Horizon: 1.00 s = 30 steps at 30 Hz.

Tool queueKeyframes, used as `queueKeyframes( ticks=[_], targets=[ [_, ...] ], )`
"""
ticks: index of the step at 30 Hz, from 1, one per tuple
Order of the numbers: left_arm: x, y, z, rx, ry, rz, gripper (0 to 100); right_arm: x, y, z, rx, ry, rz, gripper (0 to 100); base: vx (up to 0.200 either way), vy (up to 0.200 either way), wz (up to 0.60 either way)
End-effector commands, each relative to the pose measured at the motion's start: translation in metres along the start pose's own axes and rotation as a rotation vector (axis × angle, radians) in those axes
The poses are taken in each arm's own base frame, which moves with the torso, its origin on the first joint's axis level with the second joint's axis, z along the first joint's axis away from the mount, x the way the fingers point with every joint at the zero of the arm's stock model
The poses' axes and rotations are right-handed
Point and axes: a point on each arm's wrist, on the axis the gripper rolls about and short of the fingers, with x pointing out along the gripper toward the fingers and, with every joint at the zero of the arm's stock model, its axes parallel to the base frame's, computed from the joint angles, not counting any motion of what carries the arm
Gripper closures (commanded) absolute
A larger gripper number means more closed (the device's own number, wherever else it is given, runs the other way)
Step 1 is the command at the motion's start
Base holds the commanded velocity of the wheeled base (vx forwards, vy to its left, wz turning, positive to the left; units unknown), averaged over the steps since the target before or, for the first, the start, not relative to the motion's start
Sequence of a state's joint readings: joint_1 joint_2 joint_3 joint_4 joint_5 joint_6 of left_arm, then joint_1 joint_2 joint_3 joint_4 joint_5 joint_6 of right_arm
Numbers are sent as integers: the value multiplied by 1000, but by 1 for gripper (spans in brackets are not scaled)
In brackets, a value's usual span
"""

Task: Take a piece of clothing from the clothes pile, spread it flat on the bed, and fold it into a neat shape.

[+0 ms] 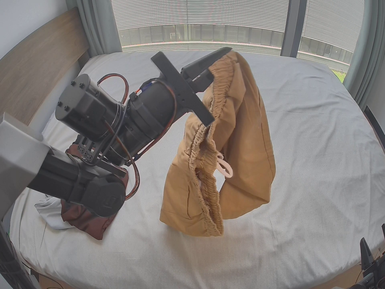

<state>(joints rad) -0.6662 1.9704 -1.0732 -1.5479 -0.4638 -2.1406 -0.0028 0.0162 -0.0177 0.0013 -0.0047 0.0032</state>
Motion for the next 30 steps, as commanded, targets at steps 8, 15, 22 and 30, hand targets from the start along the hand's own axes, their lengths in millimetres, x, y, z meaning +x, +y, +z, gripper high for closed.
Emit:
queueKeyframes(
  ticks=[8,15,22,30],
  targets=[
    [27,20,-17,-41,50,-37,100,1,0,-5,3,12,0,0,0,0,0],
    [35,21,-24,-49,28,-82,100,1,0,-5,3,12,-2,0,0,0,0],
    [10,24,4,-3,-85,-34,100,1,0,-5,3,12,0,0,0,0,0],
    [-25,14,37,145,-214,15,100,1,0,-5,3,12,-2,0,0,0,0]
  ],
)
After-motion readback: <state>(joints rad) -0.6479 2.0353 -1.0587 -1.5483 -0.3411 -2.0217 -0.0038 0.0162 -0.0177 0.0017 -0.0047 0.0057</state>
